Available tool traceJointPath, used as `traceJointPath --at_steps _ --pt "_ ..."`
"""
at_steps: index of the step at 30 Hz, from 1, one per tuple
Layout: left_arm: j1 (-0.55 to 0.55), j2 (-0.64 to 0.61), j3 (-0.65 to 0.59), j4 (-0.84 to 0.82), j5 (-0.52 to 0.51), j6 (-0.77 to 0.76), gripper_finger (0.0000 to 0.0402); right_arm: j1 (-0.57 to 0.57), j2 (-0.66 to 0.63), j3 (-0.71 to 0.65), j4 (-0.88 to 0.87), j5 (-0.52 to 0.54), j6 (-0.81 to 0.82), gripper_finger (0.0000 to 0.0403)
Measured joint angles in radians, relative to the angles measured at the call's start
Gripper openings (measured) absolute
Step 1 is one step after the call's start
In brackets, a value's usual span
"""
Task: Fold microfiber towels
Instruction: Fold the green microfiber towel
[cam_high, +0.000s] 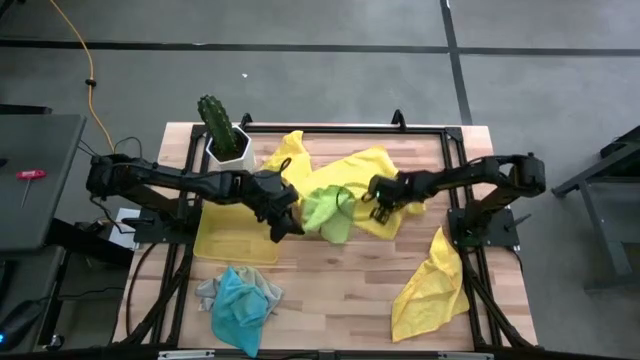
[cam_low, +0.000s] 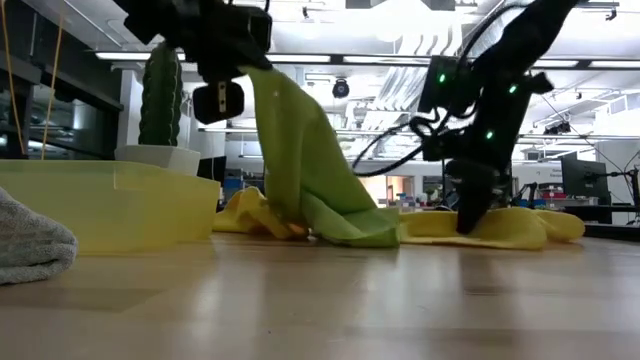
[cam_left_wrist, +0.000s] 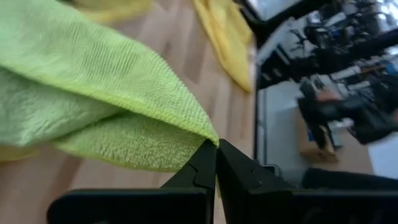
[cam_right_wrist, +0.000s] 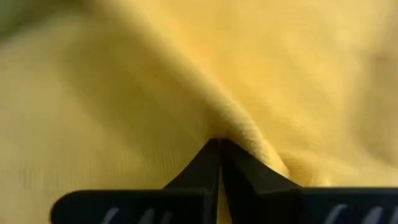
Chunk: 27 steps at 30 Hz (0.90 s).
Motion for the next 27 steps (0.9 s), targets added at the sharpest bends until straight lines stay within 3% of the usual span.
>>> traceJointPath --at_steps 8,13,17,21,24,27 --pt "-0.043 0.0 0.0 0.212 -0.007 -0.083 0.0 -0.36 -0.024 0.021 -0.056 0.031 -0.056 0.0003" --pt "-0.018 -0.001 0.0 0.243 -0.036 -0.085 0.0 -0.417 -0.173 0.028 -0.051 -0.124 -0.099 0.0001" --pt "0.01 -0.001 0.0 0.225 -0.042 -0.073 0.0 -0.367 -0.323 0.028 -0.049 -0.346 -0.108 0.0002" --pt "0.031 -0.001 0.0 0.21 -0.042 -0.063 0.0 -0.241 -0.432 0.029 0.026 -0.571 0.0 0.0003" --pt "0.041 -0.001 0.0 0.199 -0.042 -0.052 0.0 -0.078 -0.46 0.029 0.107 -0.568 0.063 0.0003" --pt "0.042 -0.001 0.0 0.194 -0.042 -0.039 0.0 0.099 -0.442 0.029 0.179 -0.464 0.1 0.0003"
